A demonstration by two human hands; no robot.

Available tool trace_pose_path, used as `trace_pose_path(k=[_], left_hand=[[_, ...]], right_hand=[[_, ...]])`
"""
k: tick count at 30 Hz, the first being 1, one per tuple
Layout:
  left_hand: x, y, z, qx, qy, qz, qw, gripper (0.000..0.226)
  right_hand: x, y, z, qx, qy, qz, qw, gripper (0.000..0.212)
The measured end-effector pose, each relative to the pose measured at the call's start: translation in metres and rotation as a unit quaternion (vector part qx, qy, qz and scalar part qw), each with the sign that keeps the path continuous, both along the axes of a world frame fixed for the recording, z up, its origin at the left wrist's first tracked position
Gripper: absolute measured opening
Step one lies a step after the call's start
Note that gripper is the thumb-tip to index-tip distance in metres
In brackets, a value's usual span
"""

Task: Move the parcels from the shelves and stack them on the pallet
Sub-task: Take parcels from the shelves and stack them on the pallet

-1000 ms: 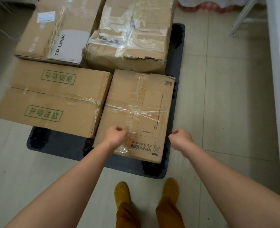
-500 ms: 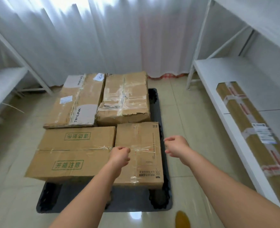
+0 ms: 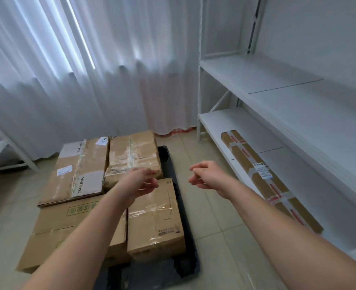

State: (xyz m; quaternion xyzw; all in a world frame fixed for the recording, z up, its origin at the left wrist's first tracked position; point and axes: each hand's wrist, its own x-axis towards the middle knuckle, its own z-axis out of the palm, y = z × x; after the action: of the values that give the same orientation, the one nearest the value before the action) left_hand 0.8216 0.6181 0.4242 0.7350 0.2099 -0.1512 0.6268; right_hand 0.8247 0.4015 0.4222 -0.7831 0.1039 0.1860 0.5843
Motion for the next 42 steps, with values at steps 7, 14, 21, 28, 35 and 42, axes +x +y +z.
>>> trace_pose_path(k=[7,14,21,28,35,42], left_hand=[[-0.07,-0.08,0.071,-0.014,-0.063,-0.037,0.997,0.021],[-0.146,-0.186,0.103,-0.038,-0.083,-0.134,0.987,0.022],[-0.204,-0.268,0.135,-0.018,-0.109,-0.266,0.958,0.019],[-0.271,-0.328,0.142,-0.048,-0.116,-0.368,0.921,0.022],[-0.345,-0.369,0.121,-0.067,-0.048,-0.442,0.893,0.02],[-0.395,-0.432,0.128,-0.087,-0.033,-0.494,0.864,0.02]], right_hand=[[-0.082,-0.074,0.049,0.037,-0.082,-0.014,0.996,0.023],[-0.178,-0.164,0.085,0.033,-0.138,-0.026,0.99,0.021],[-0.27,-0.233,0.115,0.02,-0.17,-0.117,0.978,0.021],[-0.391,-0.295,0.116,-0.04,-0.144,-0.273,0.95,0.02],[-0.512,-0.315,0.101,-0.042,-0.093,-0.355,0.929,0.017],[-0.601,-0.37,0.107,-0.076,-0.063,-0.449,0.888,0.018]])
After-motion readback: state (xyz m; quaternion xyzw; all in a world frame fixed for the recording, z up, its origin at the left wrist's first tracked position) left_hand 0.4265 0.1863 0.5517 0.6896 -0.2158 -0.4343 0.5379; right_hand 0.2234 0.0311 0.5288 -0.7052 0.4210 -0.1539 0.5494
